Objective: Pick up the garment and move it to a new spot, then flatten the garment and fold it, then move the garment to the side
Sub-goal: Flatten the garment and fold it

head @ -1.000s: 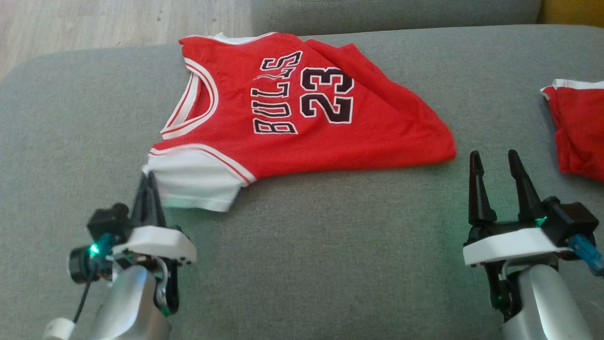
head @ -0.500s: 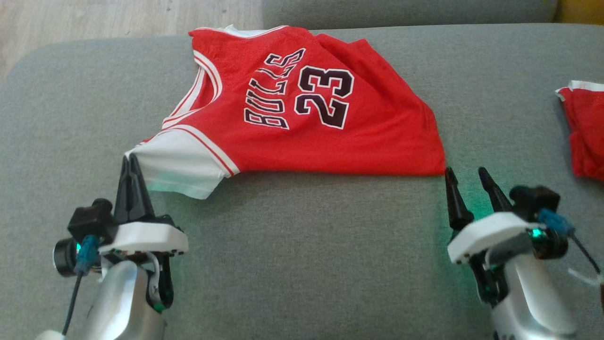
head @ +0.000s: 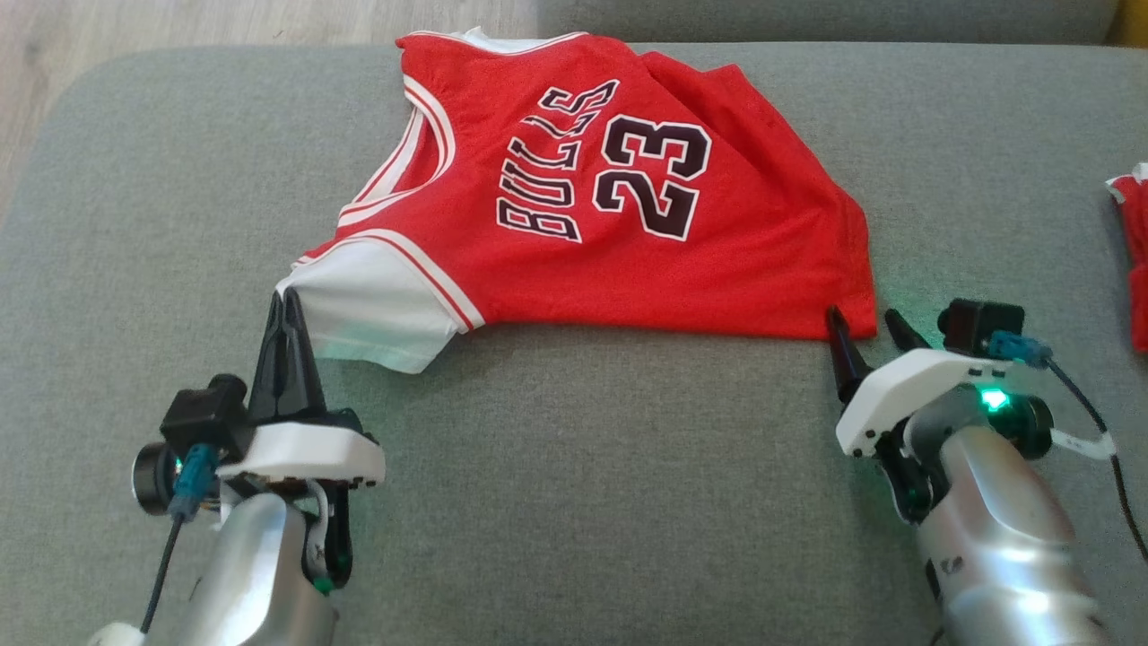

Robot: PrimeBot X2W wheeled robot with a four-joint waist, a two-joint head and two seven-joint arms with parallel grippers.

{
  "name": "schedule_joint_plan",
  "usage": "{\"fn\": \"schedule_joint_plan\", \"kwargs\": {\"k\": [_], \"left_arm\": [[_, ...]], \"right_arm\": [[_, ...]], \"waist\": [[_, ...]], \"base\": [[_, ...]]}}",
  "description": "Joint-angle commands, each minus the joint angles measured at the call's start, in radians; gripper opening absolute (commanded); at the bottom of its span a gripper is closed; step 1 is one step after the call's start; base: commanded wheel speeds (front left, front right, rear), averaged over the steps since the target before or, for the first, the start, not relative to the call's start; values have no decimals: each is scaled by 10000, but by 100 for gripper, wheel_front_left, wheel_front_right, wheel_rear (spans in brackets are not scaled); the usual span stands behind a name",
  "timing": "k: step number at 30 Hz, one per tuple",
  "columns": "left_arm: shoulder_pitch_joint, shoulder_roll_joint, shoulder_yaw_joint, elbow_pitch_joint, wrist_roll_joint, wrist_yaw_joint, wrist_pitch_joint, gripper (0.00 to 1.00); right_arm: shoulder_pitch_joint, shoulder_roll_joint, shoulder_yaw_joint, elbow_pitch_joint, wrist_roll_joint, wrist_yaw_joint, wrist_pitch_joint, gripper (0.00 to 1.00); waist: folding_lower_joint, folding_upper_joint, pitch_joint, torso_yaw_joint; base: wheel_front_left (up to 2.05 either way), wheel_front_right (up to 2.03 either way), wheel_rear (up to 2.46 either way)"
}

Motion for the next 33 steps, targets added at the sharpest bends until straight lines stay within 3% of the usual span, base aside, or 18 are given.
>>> {"fn": "schedule_joint_plan", "kwargs": {"k": [1, 3, 5, 15, 20, 24, 33], "left_arm": [[-305, 104, 234, -364, 107, -37, -123, 0], [-314, 90, 238, -359, 120, -59, -123, 0], [-315, 82, 260, -345, 144, -73, -123, 0], [-213, 81, 606, -381, 164, -162, -124, 0], [-242, 61, 844, -833, -221, -532, -124, 0], [-440, 51, 1054, -1563, -532, -776, -124, 0], [-1237, 22, 1215, -4129, -1536, -817, 55, 0]], "right_arm": [[-118, 43, 385, 132, -41, -9, 130, 100], [-230, 43, 559, 467, 24, -9, 178, 100], [-303, 43, 833, 686, 214, -9, 198, 0], [-376, 43, 1979, 229, 1302, -9, -607, 0], [-516, 43, 2081, -656, 1659, -9, -1372, 0], [-729, 10, 2120, -1819, 1660, -9, -1760, 0], [-838, -1104, 1638, -5256, 1274, -9, -1596, 0]], "waist": [[0, 0, 6, 14], [0, 0, 1, 24], [0, 0, -23, 17], [0, 0, -364, -267], [0, 0, -736, -488], [0, 0, -1098, -630], [0, 0, -2112, -816]], "base": [[0, 0, 0], [0, 0, 0], [0, 0, 0], [0, 0, 0], [0, 0, 0], [0, 0, 0], [0, 0, 0]]}}
